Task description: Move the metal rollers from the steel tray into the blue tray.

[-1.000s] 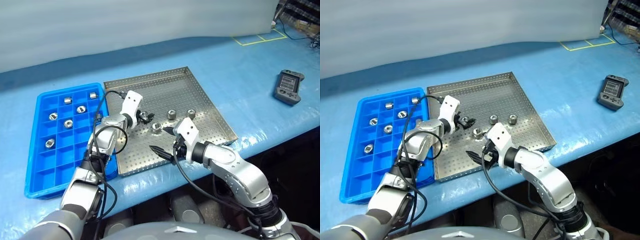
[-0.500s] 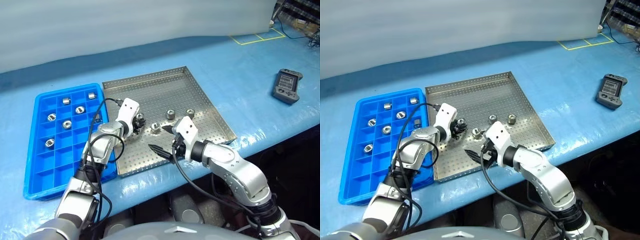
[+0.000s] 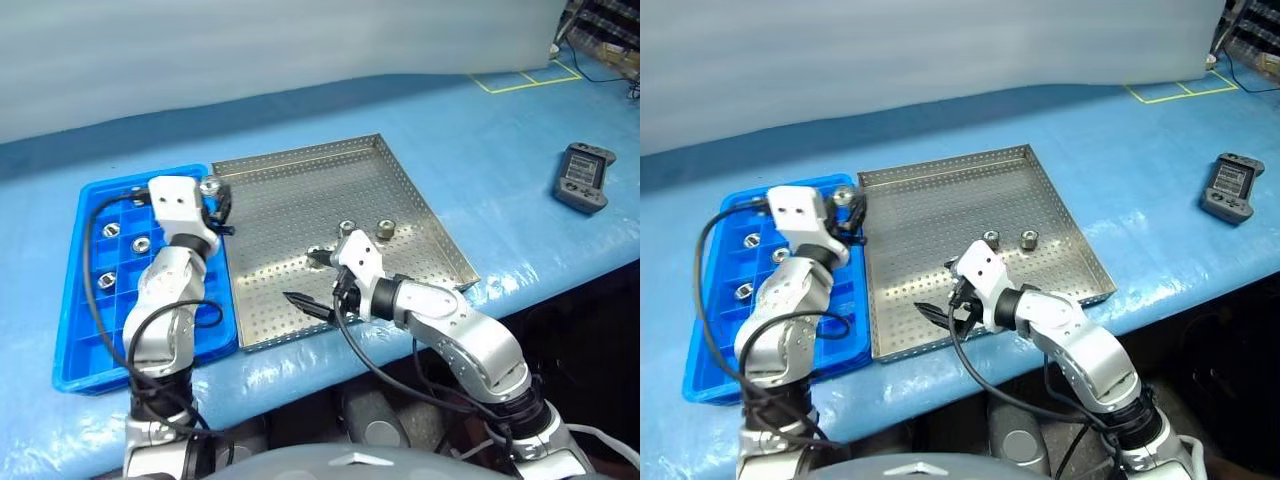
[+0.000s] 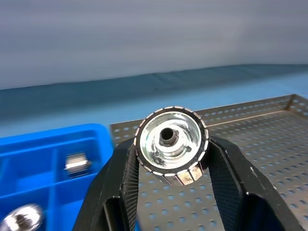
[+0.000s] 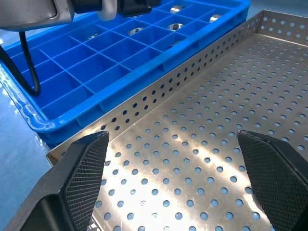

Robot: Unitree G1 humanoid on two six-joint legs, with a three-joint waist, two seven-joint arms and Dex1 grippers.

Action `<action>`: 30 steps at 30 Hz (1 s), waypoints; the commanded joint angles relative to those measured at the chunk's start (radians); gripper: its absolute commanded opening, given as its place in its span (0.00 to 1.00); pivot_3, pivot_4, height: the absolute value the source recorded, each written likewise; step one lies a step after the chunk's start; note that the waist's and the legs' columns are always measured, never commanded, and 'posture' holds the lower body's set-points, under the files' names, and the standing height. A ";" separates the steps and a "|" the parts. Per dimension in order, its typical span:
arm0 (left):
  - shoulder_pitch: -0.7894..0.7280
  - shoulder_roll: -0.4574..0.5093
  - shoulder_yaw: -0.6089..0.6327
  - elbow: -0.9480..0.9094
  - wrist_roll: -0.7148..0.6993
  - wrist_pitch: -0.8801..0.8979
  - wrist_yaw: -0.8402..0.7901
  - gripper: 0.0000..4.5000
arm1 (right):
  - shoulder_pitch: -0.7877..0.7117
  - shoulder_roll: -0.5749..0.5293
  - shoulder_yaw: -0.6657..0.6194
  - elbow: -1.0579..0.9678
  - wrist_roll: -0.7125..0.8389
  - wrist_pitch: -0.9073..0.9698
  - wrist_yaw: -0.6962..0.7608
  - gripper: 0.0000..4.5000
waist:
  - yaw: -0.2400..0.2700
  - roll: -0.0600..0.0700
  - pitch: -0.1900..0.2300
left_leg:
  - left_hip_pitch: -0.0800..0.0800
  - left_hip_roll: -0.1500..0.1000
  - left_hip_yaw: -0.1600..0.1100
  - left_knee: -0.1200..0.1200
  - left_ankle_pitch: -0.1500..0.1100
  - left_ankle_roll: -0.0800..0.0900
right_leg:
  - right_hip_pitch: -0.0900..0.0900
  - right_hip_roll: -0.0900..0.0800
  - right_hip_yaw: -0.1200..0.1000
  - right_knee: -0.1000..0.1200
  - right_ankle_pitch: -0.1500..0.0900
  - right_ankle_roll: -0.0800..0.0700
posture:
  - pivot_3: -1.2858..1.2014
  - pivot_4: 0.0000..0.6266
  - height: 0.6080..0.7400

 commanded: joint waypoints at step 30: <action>0.412 -0.138 -0.027 -0.273 0.193 0.047 0.194 0.85 | -0.047 0.024 0.055 0.011 -0.009 -0.030 0.093 1.00 | 0.066 -0.003 0.002 | 0.000 0.000 0.000 0.000 0.000 0.000 | 0.000 -0.001 -0.002 -0.001 -0.003 -0.005 | 0.51 0.24 1.00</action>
